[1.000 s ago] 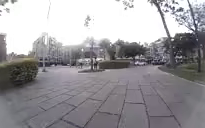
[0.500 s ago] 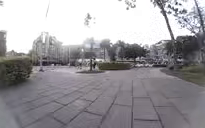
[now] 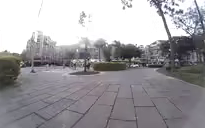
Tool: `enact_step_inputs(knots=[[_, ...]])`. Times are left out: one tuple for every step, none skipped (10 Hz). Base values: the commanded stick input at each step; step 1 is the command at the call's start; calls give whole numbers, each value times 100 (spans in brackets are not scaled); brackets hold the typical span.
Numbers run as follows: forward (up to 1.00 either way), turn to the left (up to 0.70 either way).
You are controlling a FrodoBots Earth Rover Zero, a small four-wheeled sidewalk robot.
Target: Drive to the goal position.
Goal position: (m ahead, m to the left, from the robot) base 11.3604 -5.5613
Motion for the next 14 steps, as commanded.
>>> enact_step_inputs(knots=[[100,-40],[100,-40],[100,-40],[100,-40],[100,-40],[100,-20],[100,0],[100,0],[100,0],[100,0],[100,0],[100,0],[100,-3],[100,-40]])
